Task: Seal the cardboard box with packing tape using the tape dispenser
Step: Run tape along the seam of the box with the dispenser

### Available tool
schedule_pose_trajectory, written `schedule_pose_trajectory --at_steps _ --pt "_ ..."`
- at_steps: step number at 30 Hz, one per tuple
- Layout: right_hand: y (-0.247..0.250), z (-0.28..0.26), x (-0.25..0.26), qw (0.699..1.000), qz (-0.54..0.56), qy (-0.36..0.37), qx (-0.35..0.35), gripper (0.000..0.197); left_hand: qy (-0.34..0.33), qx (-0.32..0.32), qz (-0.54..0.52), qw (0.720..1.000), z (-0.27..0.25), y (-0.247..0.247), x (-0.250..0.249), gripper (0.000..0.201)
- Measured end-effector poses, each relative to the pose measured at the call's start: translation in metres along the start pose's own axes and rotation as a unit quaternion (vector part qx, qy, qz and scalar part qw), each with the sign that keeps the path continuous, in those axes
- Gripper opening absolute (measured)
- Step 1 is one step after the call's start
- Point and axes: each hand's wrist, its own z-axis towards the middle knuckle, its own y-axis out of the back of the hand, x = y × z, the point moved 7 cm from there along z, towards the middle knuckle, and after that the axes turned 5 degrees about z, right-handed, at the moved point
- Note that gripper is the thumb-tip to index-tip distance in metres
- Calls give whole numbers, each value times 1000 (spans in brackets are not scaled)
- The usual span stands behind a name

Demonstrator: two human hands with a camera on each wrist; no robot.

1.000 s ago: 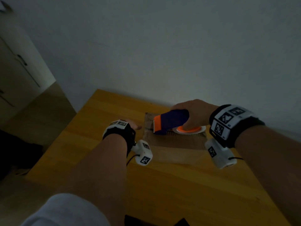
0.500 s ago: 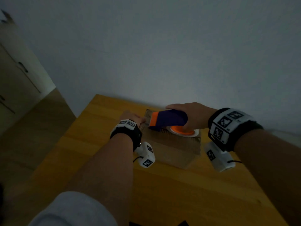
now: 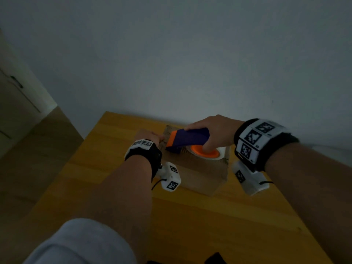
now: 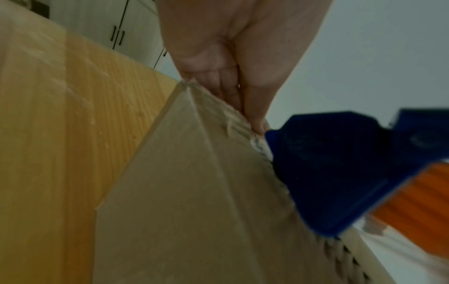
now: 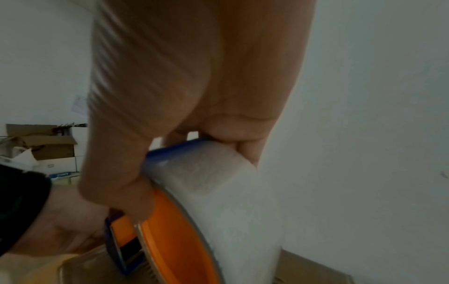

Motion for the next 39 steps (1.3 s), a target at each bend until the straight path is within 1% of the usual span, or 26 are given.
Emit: schedule_pose_trajectory --at_steps 2,6,11,13,16,20,24,31,35,39 --pt "0 -4 2 1000 0 2 3 72 10 -8 4 1000 -3 2 -2 25" --pt "-2 -13 1 1000 9 1 3 73 11 0 9 1000 -7 0 -4 36" --pt "-3 -19 -2 1000 4 1 -2 74 -29 -7 -5 1000 -6 -7 -4 32" --pt "-3 -20 -3 1000 7 1 -8 74 -34 -26 18 999 -9 -9 -4 27" --pt "-7 -19 -5 1000 -7 5 -8 73 -56 -57 41 996 -16 -12 -9 28" --pt "-13 -18 -9 1000 -21 8 -11 73 -82 -74 63 992 -21 -14 -13 32" --pt "-12 -17 -16 1000 -22 6 -17 72 -102 -80 32 991 -18 -19 -13 41" --pt "-13 -14 -19 1000 -13 5 -13 73 -145 -87 72 983 -11 -31 -14 24" --pt "-9 -12 -17 1000 -3 4 -14 74 -170 -100 62 978 -3 -32 -14 24" --pt "-5 -17 -19 1000 9 -2 -7 74 -184 -96 74 975 1 -30 -15 24"
